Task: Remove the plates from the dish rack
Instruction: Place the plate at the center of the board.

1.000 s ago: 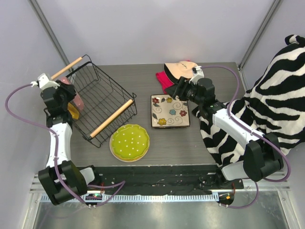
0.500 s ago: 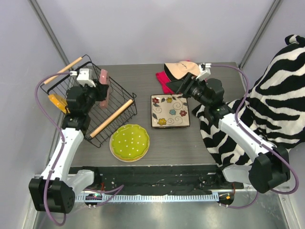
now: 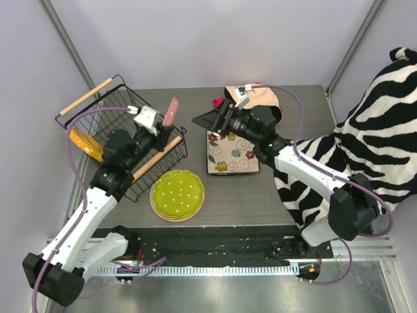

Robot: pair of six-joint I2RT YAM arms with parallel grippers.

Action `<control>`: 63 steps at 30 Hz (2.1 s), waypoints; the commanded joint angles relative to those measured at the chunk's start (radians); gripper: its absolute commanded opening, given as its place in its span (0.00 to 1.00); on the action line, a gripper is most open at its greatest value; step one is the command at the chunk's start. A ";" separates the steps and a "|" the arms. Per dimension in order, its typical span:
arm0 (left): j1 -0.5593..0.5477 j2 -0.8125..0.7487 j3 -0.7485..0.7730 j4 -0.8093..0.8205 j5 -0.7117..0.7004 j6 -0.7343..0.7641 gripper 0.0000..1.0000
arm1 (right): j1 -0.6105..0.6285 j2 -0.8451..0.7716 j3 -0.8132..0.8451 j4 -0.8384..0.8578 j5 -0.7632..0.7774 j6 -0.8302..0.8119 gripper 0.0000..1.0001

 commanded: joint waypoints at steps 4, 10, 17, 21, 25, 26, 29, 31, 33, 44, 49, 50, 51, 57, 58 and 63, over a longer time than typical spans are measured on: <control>-0.122 -0.024 0.018 0.122 -0.050 0.127 0.00 | 0.068 0.064 0.132 0.009 0.030 0.034 0.82; -0.214 -0.021 0.010 0.104 -0.089 0.192 0.00 | 0.086 0.123 0.161 0.010 0.032 0.072 0.82; -0.320 0.001 0.002 0.076 -0.144 0.277 0.00 | 0.089 0.150 0.134 0.079 0.030 0.149 0.83; -0.368 0.005 -0.010 0.069 -0.187 0.329 0.00 | 0.089 0.135 0.128 0.057 0.067 0.134 0.82; -0.403 0.024 -0.012 0.059 -0.213 0.364 0.00 | 0.089 0.129 0.138 0.003 0.073 0.100 0.79; -0.411 0.031 -0.013 0.058 -0.221 0.369 0.00 | 0.089 0.127 0.138 0.000 0.075 0.095 0.78; -0.423 0.044 -0.015 0.049 -0.218 0.384 0.00 | 0.089 0.126 0.141 -0.014 0.075 0.086 0.69; -0.429 0.053 -0.012 0.039 -0.211 0.400 0.00 | 0.089 0.129 0.141 -0.017 0.075 0.085 0.61; -0.443 0.061 -0.012 0.030 -0.211 0.412 0.00 | 0.089 0.130 0.141 -0.022 0.075 0.080 0.54; -0.460 0.071 -0.015 0.032 -0.218 0.407 0.11 | 0.088 0.158 0.132 -0.005 0.078 0.078 0.16; -0.460 0.068 -0.013 0.039 -0.224 0.392 0.37 | 0.079 0.166 0.105 0.041 0.076 0.094 0.01; -0.460 0.065 -0.012 0.042 -0.230 0.389 0.44 | 0.074 0.166 0.100 0.053 0.073 0.095 0.01; -0.460 0.062 -0.010 0.042 -0.231 0.384 0.56 | 0.075 0.166 0.094 0.066 0.073 0.097 0.01; -0.460 0.058 -0.002 0.032 -0.233 0.355 0.98 | 0.069 0.161 0.066 0.135 0.067 0.091 0.01; -0.458 0.058 0.016 0.023 -0.231 0.343 1.00 | 0.071 0.162 0.063 0.147 0.064 0.088 0.01; -0.441 0.042 0.082 -0.055 -0.225 0.270 1.00 | 0.068 0.167 0.060 0.217 0.043 0.094 0.01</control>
